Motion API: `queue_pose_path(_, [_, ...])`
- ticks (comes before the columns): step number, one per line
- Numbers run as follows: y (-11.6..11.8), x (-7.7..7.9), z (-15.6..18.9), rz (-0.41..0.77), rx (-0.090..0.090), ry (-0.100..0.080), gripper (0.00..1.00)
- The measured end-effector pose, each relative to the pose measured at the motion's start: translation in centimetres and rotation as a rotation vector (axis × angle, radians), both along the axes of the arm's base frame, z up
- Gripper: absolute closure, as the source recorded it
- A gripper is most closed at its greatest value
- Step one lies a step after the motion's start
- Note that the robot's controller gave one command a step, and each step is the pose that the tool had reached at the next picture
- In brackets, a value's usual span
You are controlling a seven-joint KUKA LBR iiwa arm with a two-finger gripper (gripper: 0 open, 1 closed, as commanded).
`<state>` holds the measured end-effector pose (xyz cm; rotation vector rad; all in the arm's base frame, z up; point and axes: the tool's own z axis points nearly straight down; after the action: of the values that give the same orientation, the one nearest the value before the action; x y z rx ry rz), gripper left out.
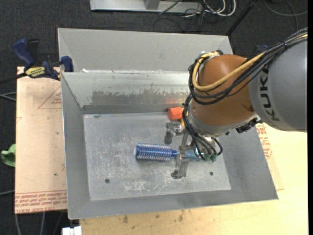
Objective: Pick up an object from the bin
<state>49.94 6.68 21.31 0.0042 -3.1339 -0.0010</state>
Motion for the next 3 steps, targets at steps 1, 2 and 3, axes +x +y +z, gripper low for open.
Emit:
queue_pose_path(1, [-1.36,6.41,-14.76,-0.109,0.0,-0.004,0.0])
queue_pose_path(2, [-1.28,6.47,-14.73,-0.109,0.001,-0.008,0.0])
queue_pose_path(3, [-1.21,6.52,-14.69,-0.11,0.001,-0.009,0.0])
